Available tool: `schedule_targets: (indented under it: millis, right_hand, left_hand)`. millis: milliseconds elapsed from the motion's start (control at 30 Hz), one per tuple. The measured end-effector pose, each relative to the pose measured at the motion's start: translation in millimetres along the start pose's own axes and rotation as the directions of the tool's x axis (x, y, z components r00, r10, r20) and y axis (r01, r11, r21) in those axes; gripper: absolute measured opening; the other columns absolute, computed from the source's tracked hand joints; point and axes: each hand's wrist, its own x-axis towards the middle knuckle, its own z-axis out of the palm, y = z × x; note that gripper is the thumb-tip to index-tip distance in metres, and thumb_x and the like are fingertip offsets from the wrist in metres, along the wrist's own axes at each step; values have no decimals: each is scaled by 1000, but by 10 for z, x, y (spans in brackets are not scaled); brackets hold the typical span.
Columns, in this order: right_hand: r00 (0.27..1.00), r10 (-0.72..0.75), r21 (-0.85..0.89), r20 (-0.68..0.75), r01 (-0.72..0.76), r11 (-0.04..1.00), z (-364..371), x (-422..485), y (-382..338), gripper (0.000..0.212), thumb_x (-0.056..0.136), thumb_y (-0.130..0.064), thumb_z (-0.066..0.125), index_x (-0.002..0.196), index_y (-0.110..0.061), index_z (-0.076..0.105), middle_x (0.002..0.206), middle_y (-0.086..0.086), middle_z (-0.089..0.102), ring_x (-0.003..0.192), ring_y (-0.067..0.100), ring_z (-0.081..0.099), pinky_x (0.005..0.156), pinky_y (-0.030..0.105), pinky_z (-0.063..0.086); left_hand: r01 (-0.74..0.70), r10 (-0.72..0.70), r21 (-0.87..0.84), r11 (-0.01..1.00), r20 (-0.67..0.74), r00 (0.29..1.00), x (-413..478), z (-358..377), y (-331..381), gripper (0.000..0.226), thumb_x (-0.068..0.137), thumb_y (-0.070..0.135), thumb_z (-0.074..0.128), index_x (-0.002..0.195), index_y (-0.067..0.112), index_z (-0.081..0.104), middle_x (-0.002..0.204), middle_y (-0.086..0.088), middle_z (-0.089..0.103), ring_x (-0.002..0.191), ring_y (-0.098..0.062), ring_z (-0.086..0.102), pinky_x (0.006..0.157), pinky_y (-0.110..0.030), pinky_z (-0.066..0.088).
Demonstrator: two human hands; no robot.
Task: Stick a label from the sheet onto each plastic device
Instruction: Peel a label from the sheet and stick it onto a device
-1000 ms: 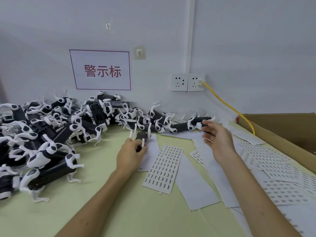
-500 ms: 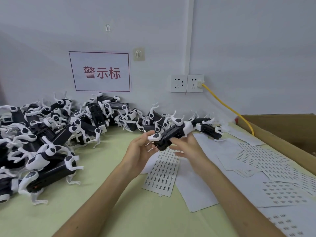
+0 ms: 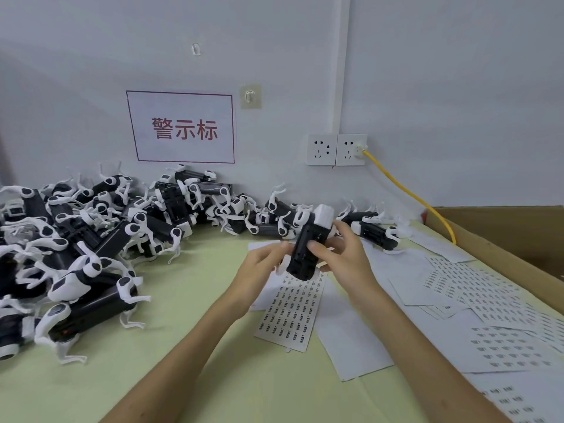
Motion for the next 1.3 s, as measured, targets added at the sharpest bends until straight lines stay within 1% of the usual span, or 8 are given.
schedule_targets:
  millis: [67,267,467,700,867,1033,1200,1300]
  right_hand:
    - [999,-41,-49,9,42,998,27,-8,21,46,86,-16,76,116,-44,54,76,-16,71,82,16,71,66,27,55]
    - [992,-122,-105,35,125,987,93,-39,41,48,85,-12,75,124,-35,57,93,-2,75,88,14,72,89,45,57]
    - [992,-12,-61,125,20,998,50,-45,-11,36,93,-21,69,126,-27,58,96,5,75,82,22,73,66,33,57]
    - [984,38,-101,173,-20,995,135,-99,9,25,100,-35,58,122,-28,50,106,3,70,60,15,70,51,30,53]
    - [986,33,-127,165,-12,992,156,-109,38,32,99,-42,56,128,-29,48,103,5,69,60,17,67,44,28,47]
    - [989,17,-88,146,-4,996,138,-98,18,37,98,-39,59,131,-26,49,96,2,69,59,18,64,43,30,44]
    - [990,-42,-5,138,43,999,119,-98,-2,31,98,-34,62,127,-34,53,104,0,75,96,15,72,87,46,58]
    - [991,-75,-20,112,78,997,142,-110,-17,24,98,-33,62,119,-41,54,100,0,75,93,15,73,84,54,58]
  left_hand:
    - [-46,45,4,999,60,997,-22,70,-8,23,107,26,50,112,22,71,93,15,77,88,0,68,77,-11,48]
    - [-95,97,-39,995,64,993,-15,107,-64,23,107,19,51,128,20,61,94,-5,76,82,-21,72,64,-37,57]
    - [-120,120,-6,993,-35,992,-21,122,-59,37,104,38,45,104,10,69,76,-2,62,55,-11,52,41,-23,39]
    - [-125,107,-100,987,-172,979,-51,110,-85,49,111,35,36,99,9,76,78,-12,74,66,-17,69,51,-10,41]
    - [-138,129,-22,990,-234,964,-41,112,-98,55,110,41,37,85,21,81,71,-5,75,63,-9,62,54,-12,38]
    - [-81,68,-86,993,-153,986,-29,93,-65,60,99,54,41,91,5,74,75,-17,67,63,-13,54,61,-16,40]
    - [80,-69,-277,958,52,996,2,-13,3,45,97,49,54,114,14,77,116,-23,72,97,-32,57,84,-43,40]
    - [158,-104,-378,912,160,982,-1,-48,-13,47,101,46,54,124,10,73,126,-18,71,114,-32,66,89,-32,53]
